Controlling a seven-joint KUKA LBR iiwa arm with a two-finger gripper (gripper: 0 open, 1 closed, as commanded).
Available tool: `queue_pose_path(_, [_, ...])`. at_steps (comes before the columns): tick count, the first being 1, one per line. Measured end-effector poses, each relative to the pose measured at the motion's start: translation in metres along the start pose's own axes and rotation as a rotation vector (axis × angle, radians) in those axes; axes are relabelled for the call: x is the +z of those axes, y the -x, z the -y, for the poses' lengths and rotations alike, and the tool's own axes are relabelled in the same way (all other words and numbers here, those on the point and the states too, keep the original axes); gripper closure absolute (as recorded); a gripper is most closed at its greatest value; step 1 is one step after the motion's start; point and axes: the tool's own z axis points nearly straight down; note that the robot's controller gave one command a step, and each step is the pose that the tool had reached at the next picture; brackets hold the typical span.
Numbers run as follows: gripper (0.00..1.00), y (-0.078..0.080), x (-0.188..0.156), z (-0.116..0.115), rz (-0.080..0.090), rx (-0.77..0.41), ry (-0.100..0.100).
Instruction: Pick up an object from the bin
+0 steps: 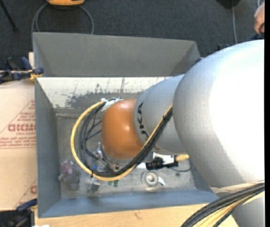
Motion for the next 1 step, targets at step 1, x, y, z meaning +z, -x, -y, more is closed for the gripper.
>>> queue_pose_path(1, [0.00, 0.0012, -0.0018, -0.0014, -0.003, 0.000, -0.003])
